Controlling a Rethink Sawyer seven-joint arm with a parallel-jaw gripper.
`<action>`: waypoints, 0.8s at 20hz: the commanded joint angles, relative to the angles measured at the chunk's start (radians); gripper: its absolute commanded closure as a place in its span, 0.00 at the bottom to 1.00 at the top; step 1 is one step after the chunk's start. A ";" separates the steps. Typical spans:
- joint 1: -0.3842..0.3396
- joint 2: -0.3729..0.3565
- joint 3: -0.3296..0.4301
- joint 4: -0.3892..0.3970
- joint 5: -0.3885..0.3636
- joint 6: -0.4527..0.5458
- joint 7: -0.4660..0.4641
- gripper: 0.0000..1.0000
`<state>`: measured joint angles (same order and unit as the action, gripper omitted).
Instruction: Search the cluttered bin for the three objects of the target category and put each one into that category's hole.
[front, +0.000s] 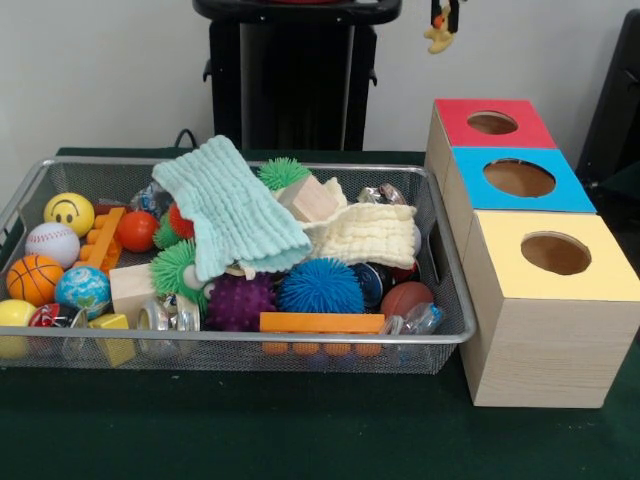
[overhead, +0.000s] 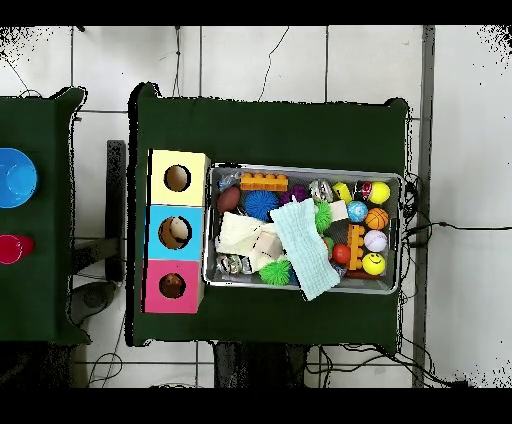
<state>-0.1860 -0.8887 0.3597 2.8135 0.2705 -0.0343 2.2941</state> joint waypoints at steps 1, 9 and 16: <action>0.013 0.147 0.030 -0.173 0.029 -0.153 0.244 1.00; -0.006 0.239 0.062 -0.234 -0.018 -0.244 0.255 1.00; 0.026 0.252 0.066 -0.290 -0.004 -0.266 0.254 1.00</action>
<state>-0.1628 -0.6954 0.3600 2.7623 0.2429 -0.1806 2.3148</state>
